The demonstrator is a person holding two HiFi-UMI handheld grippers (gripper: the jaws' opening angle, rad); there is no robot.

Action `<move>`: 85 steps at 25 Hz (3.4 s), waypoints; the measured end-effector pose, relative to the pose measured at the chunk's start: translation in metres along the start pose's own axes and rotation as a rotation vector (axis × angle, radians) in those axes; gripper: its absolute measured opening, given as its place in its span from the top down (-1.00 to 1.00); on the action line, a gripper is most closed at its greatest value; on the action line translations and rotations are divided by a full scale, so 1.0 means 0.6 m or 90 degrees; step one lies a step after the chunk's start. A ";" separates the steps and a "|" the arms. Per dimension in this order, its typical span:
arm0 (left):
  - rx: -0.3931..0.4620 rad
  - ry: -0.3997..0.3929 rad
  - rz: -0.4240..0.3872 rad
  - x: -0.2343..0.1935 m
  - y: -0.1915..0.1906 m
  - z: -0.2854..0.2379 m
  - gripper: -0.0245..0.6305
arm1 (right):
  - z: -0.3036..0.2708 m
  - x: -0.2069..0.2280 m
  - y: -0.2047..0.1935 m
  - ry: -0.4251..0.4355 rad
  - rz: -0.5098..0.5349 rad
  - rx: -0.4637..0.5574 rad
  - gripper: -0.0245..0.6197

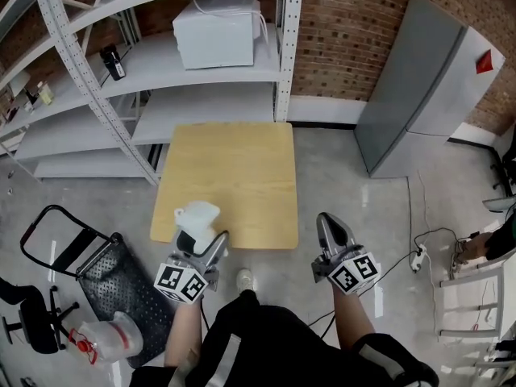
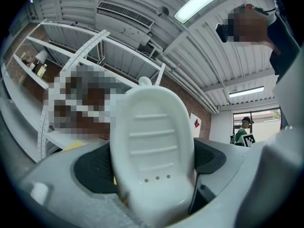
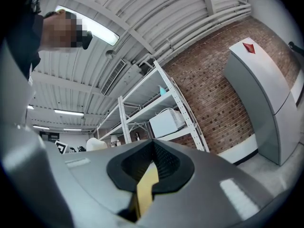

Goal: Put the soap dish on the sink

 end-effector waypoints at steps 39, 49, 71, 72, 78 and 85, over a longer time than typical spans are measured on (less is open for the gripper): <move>-0.479 0.164 0.021 -0.274 -0.263 -0.133 -0.49 | -0.205 0.068 -0.298 -0.079 -0.055 -0.267 0.90; -0.602 0.170 -0.020 -0.291 -0.318 -0.162 -0.49 | -0.210 0.088 -0.346 -0.122 -0.060 -0.338 0.90; -0.647 0.173 -0.088 -0.291 -0.374 -0.177 -0.52 | -0.201 0.079 -0.344 -0.083 -0.074 -0.396 0.90; -0.644 0.174 -0.083 -0.290 -0.370 -0.178 -0.61 | -0.200 0.077 -0.342 -0.081 -0.073 -0.396 0.90; -0.602 0.173 -0.068 -0.275 -0.333 -0.175 -0.62 | -0.198 0.070 -0.324 -0.072 -0.063 -0.381 0.90; -0.475 0.191 -0.040 -0.242 -0.256 -0.151 -0.60 | -0.181 0.066 -0.274 -0.068 -0.040 -0.327 0.90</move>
Point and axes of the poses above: the fingertips, and each gripper's own axes: z backward along the fingers, x to its right, y out of its top, the point moved 10 cm from there along z, backward along the fingers, and after that the axes turned 8 degrees about x, right-handed, at the moved point
